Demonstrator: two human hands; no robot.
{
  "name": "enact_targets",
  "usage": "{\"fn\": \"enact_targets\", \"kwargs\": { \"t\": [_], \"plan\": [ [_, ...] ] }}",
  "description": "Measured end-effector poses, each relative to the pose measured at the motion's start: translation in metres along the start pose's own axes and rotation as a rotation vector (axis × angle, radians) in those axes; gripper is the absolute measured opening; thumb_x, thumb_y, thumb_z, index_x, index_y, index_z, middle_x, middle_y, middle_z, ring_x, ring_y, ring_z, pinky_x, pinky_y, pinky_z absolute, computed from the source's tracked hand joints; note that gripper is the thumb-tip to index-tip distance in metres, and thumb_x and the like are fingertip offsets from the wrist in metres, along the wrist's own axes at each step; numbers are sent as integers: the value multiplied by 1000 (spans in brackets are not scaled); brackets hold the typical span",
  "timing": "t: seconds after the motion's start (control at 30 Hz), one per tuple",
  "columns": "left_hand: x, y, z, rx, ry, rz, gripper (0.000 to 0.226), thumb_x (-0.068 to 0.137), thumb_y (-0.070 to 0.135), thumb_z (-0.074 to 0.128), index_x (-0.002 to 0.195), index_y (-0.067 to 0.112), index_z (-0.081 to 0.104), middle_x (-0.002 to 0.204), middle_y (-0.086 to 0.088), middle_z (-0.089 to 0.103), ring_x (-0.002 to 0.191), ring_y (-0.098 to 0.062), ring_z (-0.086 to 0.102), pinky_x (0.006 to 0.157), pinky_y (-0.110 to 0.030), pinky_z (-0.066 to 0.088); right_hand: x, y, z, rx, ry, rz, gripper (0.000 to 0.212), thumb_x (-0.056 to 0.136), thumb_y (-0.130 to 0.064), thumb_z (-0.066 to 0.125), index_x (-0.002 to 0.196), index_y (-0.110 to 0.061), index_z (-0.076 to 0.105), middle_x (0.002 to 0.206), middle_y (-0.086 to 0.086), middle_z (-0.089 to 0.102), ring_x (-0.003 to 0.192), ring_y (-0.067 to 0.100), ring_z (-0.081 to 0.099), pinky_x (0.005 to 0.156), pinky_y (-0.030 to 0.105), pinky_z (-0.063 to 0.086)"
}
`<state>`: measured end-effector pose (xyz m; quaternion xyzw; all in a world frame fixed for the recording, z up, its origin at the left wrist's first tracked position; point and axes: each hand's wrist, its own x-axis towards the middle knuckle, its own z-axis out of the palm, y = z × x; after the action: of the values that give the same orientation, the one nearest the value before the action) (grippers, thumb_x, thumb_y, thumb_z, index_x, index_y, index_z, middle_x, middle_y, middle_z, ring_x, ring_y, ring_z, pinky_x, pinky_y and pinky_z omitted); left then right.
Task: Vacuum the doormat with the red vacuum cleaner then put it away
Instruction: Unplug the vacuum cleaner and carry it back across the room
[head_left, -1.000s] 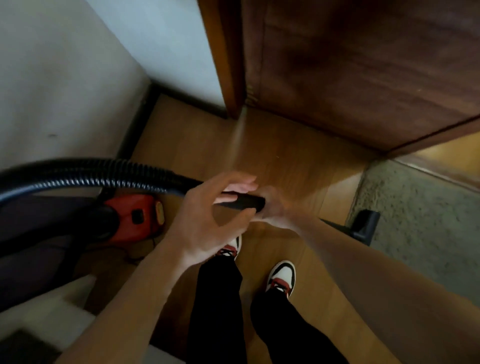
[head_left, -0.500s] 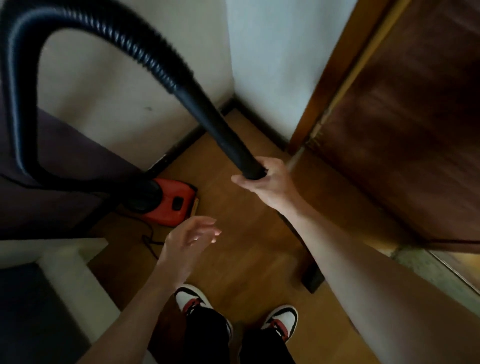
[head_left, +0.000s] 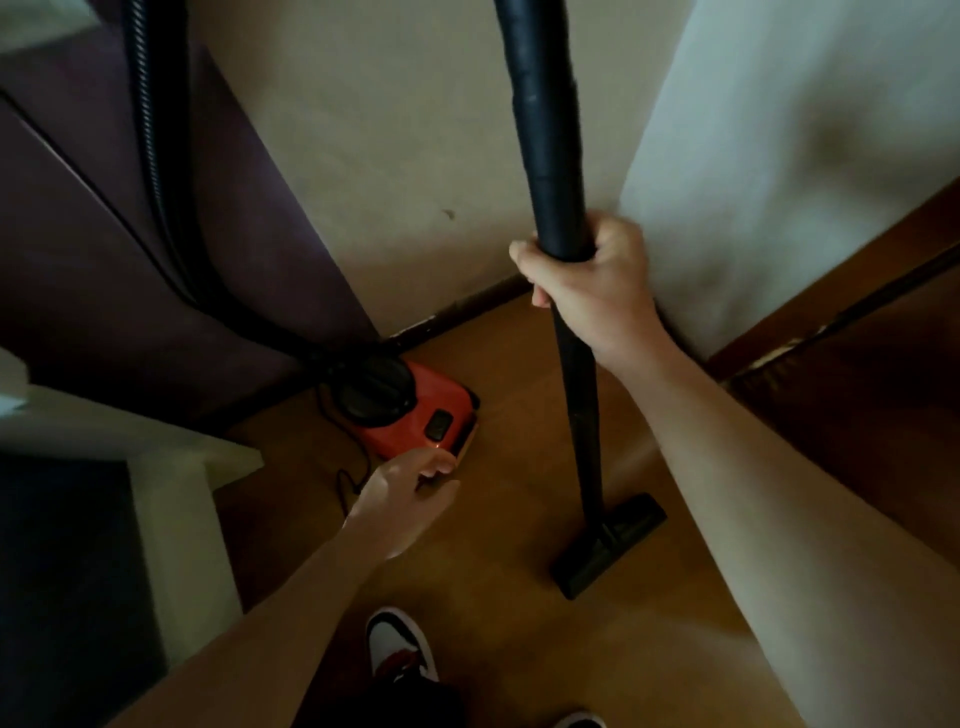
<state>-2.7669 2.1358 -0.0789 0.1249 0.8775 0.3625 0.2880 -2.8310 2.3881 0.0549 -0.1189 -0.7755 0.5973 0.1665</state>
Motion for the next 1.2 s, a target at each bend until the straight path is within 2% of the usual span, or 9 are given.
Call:
{"fn": "enact_targets", "kwargs": {
  "t": [0.1,0.17,0.23,0.3,0.5,0.67,0.9,1.07,1.2],
  "plan": [
    [31,-36,16,121,74,64,52,86,48,68,131,23,60,127,6,62,119,-9,57,101,-27,48,13,4,17,47,15,-73,17,82,-19,77,77,-12,63,59,5,59,44,18,58,51,40,55],
    [54,-56,26,246,83,90,70,80,66,51,137,25,54,135,4,57,126,-12,52,107,-38,45,22,8,26,91,25,-120,21,82,-15,76,78,0,62,60,14,57,43,21,56,50,40,52],
    [74,-76,36,404,45,101,83,77,72,39,146,27,44,150,5,44,137,-13,41,114,-42,36,32,12,34,139,30,-167,26,83,-10,75,79,10,59,58,17,52,41,23,52,48,39,48],
    [93,-95,44,544,-6,127,92,76,74,33,155,27,29,161,6,26,148,-14,26,123,-41,21,41,15,42,157,33,-216,20,85,-7,74,78,5,58,55,13,51,39,21,51,46,33,46],
    [125,-139,66,720,14,202,91,83,68,37,159,26,12,167,6,5,154,-15,5,120,-28,-8,56,22,55,150,85,-421,15,84,-9,72,78,-6,59,56,6,54,40,20,56,46,31,47],
    [126,-152,74,905,41,265,85,76,64,53,146,16,49,155,-3,44,141,-18,43,116,-38,11,56,28,59,109,106,-538,14,86,-15,72,82,-8,60,63,4,59,45,19,62,47,33,52],
    [127,-156,78,968,107,276,82,80,61,50,148,17,46,156,0,43,145,-17,36,117,-40,11,51,28,59,94,125,-572,11,83,-16,69,81,-8,61,62,9,58,46,18,63,47,34,53],
    [129,-160,81,986,83,265,96,84,65,39,160,19,3,167,4,-6,153,-15,-9,123,-45,-7,47,25,59,95,104,-557,10,83,-13,68,84,-5,61,63,10,57,47,19,62,48,32,51],
    [128,-152,80,1004,42,233,96,87,66,39,159,20,-6,166,5,-14,152,-15,-17,123,-47,-8,44,25,62,106,76,-549,11,83,-13,69,79,-11,58,63,7,56,46,19,61,47,30,48]
  ]
}}
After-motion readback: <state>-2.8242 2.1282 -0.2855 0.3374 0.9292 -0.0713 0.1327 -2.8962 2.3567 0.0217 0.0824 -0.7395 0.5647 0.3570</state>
